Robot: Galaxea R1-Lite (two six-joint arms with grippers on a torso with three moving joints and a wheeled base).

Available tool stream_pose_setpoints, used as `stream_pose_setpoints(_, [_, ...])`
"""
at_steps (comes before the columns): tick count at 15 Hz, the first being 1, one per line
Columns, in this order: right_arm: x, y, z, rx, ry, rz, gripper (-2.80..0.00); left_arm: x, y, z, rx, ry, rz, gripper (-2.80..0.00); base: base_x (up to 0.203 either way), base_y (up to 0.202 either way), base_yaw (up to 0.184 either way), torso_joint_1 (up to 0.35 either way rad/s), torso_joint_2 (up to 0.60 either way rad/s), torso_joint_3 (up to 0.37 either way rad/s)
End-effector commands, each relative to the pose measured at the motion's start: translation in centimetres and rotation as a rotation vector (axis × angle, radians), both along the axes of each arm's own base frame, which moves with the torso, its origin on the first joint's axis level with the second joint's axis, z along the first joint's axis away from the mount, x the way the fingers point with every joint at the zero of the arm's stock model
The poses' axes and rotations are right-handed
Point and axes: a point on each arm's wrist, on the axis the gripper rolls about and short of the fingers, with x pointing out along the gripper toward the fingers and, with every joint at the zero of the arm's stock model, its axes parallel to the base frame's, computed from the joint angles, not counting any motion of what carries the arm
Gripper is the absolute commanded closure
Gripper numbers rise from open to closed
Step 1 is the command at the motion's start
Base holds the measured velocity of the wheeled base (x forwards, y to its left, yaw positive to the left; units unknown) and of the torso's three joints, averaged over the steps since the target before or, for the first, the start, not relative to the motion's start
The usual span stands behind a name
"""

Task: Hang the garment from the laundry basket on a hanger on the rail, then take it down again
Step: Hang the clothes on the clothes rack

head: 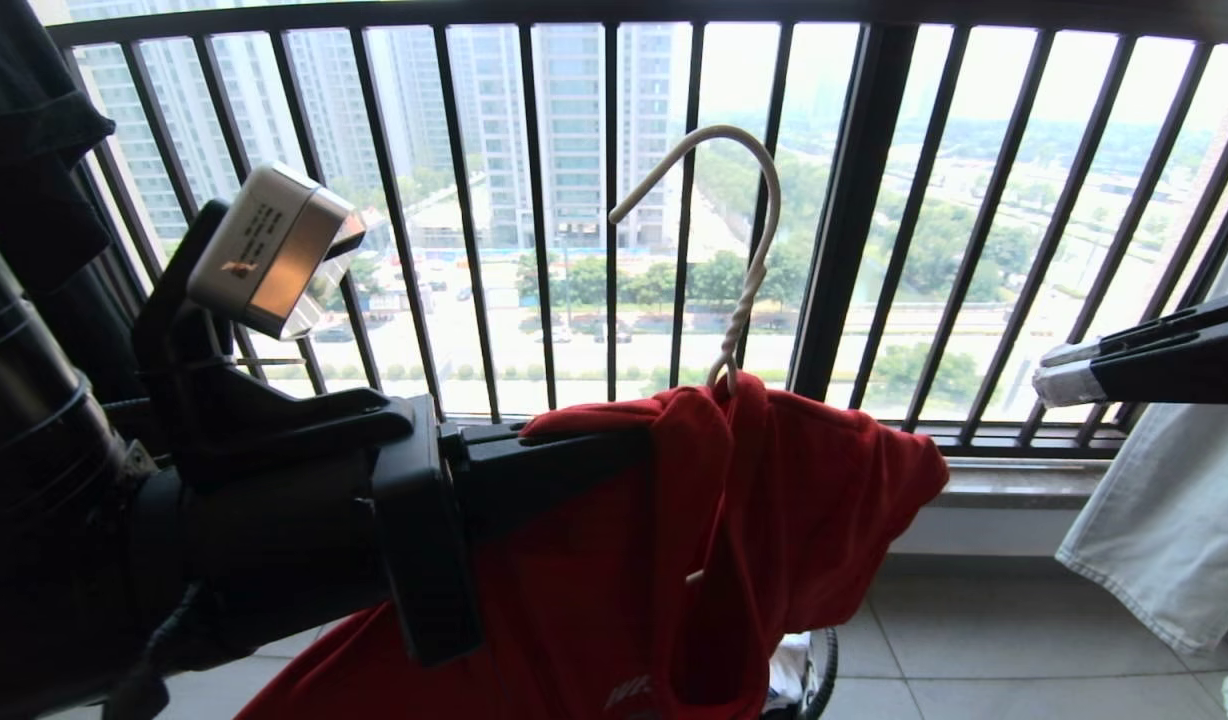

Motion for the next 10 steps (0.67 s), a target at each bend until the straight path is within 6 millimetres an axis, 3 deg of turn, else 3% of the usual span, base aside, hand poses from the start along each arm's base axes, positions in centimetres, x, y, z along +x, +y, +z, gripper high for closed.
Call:
stream_pose_setpoints(1, [0.2, 0.2, -0.6, -0.04, -0.004, 0.056, -2.8, 0.2, 0.3, 0.0, -0.004, 0.008, -0.014, 0.0, 0.0, 0.0, 0.0, 0.0, 0.0, 0.0])
stream_pose_setpoints(7, [3.1, 2.2, -2.3, -0.157, -0.051, 0.261, -2.8, -0.4, 0.8, 0.6, -0.026, -0.011, -0.021, 0.0, 0.0, 0.0, 0.0, 0.0, 0.0, 0.0])
stream_pose_setpoints(10, [4.3, 4.6, -2.6, -0.173, -0.127, 0.374, -2.8, -0.9, 1.3, 1.1, -0.041, -0.026, -0.031, 0.0, 0.0, 0.0, 0.0, 0.0, 0.0, 0.0])
